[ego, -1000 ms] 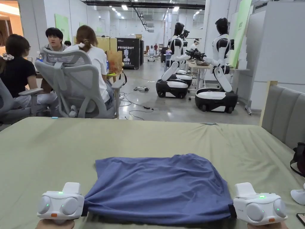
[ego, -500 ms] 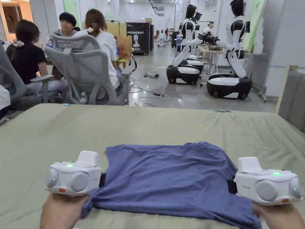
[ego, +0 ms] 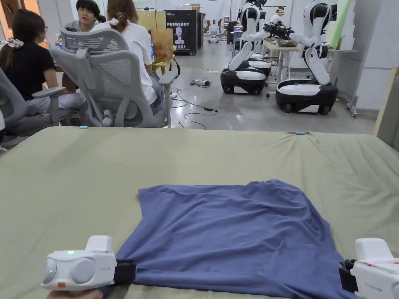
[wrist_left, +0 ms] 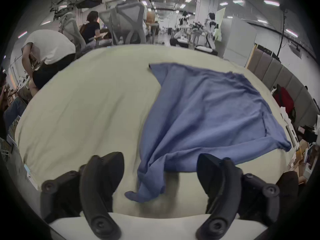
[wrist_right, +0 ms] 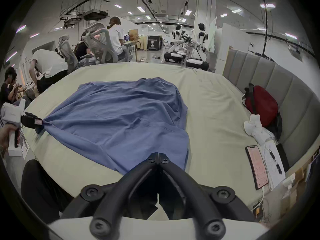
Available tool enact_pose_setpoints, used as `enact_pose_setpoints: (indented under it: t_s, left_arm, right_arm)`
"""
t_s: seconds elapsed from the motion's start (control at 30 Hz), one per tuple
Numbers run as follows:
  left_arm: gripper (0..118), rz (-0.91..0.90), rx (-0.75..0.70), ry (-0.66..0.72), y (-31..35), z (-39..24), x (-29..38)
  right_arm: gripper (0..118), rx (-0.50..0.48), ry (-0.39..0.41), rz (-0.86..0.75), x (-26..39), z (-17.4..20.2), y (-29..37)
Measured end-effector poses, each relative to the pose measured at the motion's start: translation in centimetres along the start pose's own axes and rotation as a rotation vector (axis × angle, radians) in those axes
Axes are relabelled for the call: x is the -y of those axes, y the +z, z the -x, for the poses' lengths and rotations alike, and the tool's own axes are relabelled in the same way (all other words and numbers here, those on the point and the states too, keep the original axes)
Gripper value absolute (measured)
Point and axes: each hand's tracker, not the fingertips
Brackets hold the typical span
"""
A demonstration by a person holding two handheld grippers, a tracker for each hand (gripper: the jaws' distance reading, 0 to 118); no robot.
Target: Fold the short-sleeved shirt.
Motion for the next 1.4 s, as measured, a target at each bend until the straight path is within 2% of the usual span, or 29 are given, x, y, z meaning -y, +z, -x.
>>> enact_pose_setpoints:
  t_s: [0.03,0.07,0.17,0.2,0.23,0.27,0.3,0.33,0.4,0.43,0.47,0.5,0.53,0.6,0.63,0.7,0.77,0.97,1.17,1.3,1.4]
  left_arm:
    - [15,0.015,-0.006,0.001,-0.5,0.0,0.1]
    - [6,0.041,-0.003,0.004,-0.9,0.1,0.3]
    - [5,0.026,0.017,0.031,-0.4,0.3,0.4]
    - [5,0.007,0.020,0.022,-0.2,0.6,0.2]
    - [5,-0.017,0.017,0.019,0.2,0.4,0.2]
    - [5,-0.031,0.016,0.010,0.7,0.1,0.2]
    - [5,-0.037,0.013,0.001,0.9,-0.1,0.1]
    - [5,-0.043,0.010,-0.005,1.2,-0.5,0.1]
    - [5,-0.050,0.011,-0.012,1.5,-0.9,0.0]
    - [5,-0.053,0.014,-0.012,1.5,-1.0,0.1]
    - [5,-0.056,0.019,-0.006,1.4,-0.9,0.0]
    - [5,-0.054,0.024,-0.003,1.3,-0.9,-0.1]
    - [5,-0.053,0.024,-0.005,1.3,-1.0,-0.1]
    - [5,-0.043,0.021,-0.015,0.9,-0.8,-0.1]
    - [5,-0.042,0.022,-0.017,0.9,-0.7,-0.1]
    - [4,-0.052,0.022,-0.021,1.7,-0.4,-0.2]
    - [4,-0.081,0.023,-0.030,2.9,-0.4,-1.0]
    - [4,-0.174,0.035,-0.061,3.6,-0.9,-7.1]
    - [4,-0.161,0.012,-0.037,-3.1,-1.6,-13.1]
    - [4,-0.072,-0.030,0.012,-8.8,-2.0,-14.8]
    - [5,-0.032,-0.062,-0.013,-11.1,-2.6,-14.8]
  right_arm:
    - [0,0.002,-0.001,0.004,0.2,-0.2,-0.1]
    - [0,0.010,0.001,0.008,0.4,-0.5,-0.1]
    - [0,0.003,-0.017,-0.016,0.9,-1.5,0.0]
    - [6,-0.010,-0.037,-0.036,1.2,-1.7,0.1]
    - [39,-0.015,-0.048,-0.042,1.3,-1.9,0.0]
    - [77,-0.025,-0.057,-0.023,1.5,-2.1,-0.4]
    - [104,-0.039,-0.060,0.021,1.7,-2.0,-1.0]
    - [107,-0.065,-0.054,0.029,2.1,-1.9,-1.5]
    - [93,-0.057,-0.041,0.052,2.7,-1.6,-3.0]
    - [82,-0.045,-0.028,0.079,3.1,-1.5,-4.0]
    - [66,-0.050,-0.024,0.099,3.4,-1.4,-4.9]
    - [45,-0.053,0.006,0.148,3.6,-1.4,-5.8]
    - [21,-0.048,-0.002,0.158,3.7,-1.5,-6.5]
    - [12,-0.078,-0.041,0.193,3.8,-2.0,-7.3]
    - [4,-0.093,-0.055,0.177,3.6,-2.1,-7.0]
    - [4,-0.065,-0.050,0.091,2.6,-2.2,-5.5]
    - [4,-0.076,-0.059,0.011,0.8,-2.3,-3.9]
    - [4,0.017,0.009,-0.171,-6.6,-2.5,-2.9]
    - [4,0.078,0.044,-0.134,-11.8,-2.5,-10.6]
    - [4,0.102,0.040,-0.044,-12.1,-2.6,-16.6]
    - [4,0.107,0.030,0.008,-11.2,-2.7,-19.0]
